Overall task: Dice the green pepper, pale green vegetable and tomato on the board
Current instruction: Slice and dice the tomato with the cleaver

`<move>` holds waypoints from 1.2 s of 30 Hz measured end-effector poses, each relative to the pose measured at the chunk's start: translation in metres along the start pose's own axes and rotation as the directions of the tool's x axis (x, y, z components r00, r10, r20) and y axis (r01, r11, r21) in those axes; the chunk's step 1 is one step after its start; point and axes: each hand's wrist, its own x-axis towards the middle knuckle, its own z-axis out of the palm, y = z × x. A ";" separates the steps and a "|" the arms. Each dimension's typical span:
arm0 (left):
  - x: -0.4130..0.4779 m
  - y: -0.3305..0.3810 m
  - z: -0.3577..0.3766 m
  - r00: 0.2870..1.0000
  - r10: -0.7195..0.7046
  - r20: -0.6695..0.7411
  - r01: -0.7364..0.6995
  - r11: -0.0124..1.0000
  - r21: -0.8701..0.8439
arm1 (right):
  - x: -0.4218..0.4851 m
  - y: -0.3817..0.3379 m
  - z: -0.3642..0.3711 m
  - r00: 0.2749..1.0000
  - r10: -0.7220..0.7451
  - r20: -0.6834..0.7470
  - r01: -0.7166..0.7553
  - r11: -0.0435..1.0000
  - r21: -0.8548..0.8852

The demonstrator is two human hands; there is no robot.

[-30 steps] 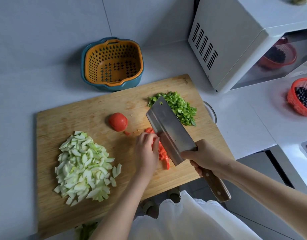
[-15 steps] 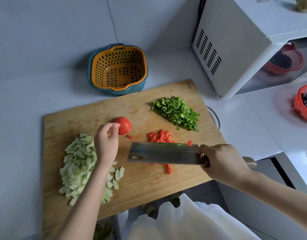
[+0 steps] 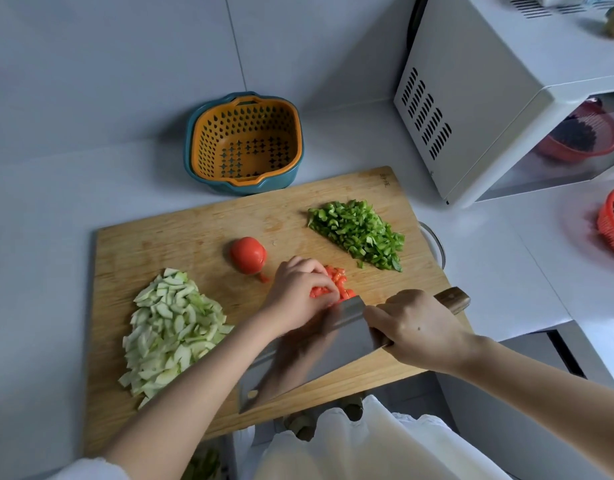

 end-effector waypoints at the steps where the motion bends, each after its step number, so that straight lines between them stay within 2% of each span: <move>1: 0.000 -0.005 -0.004 0.999 -0.046 0.006 0.046 0.999 0.020 | -0.002 0.002 -0.001 1.000 0.020 0.004 -0.020 1.000 0.008; 2: 0.000 -0.010 -0.010 0.996 -0.089 -0.009 0.090 0.995 0.037 | -0.004 0.003 -0.004 0.999 0.049 0.017 -0.049 0.999 0.019; 4: 0.000 -0.023 -0.023 0.972 -0.191 -0.136 0.200 0.978 0.056 | -0.010 0.008 -0.008 0.992 0.121 0.038 -0.123 0.991 0.053; 7: 0.000 -0.050 -0.043 0.832 -0.453 -0.320 0.493 0.868 0.052 | -0.018 0.014 -0.011 0.959 0.278 0.061 -0.284 0.948 0.143; 9: 0.002 -0.070 -0.051 0.780 -0.555 -0.289 0.582 0.813 0.009 | -0.018 0.016 -0.013 0.917 0.395 0.052 -0.396 0.890 0.227; 12: 0.010 -0.083 -0.057 0.764 -0.636 -0.111 0.636 0.771 -0.036 | -0.007 0.016 -0.014 0.865 0.497 0.073 -0.494 0.818 0.295; 16: 0.019 -0.080 -0.056 0.797 -0.597 -0.094 0.604 0.793 0.086 | 0.023 0.008 -0.021 0.831 0.551 0.080 -0.545 0.776 0.318; 20: 0.016 -0.073 -0.047 0.819 -0.567 -0.092 0.571 0.788 0.228 | 0.053 0.009 -0.022 0.835 0.522 0.176 -0.551 0.781 0.295; 27: 0.012 -0.067 -0.036 0.775 -0.589 -0.228 0.630 0.745 0.220 | 0.107 0.014 -0.005 0.868 0.435 0.241 -0.489 0.836 0.250; 31: 0.015 -0.059 -0.019 0.670 -0.641 -0.374 0.724 0.677 0.136 | 0.129 0.014 0.002 0.881 0.401 0.253 -0.458 0.856 0.239; 33: 0.014 -0.057 -0.013 0.622 -0.644 -0.446 0.723 0.690 0.012 | 0.136 0.014 0.003 0.897 0.366 0.248 -0.421 0.878 0.226; 36: 0.004 -0.059 -0.008 0.596 -0.617 -0.513 0.647 0.748 -0.148 | 0.144 0.012 0.000 0.906 0.315 0.284 -0.373 0.910 0.179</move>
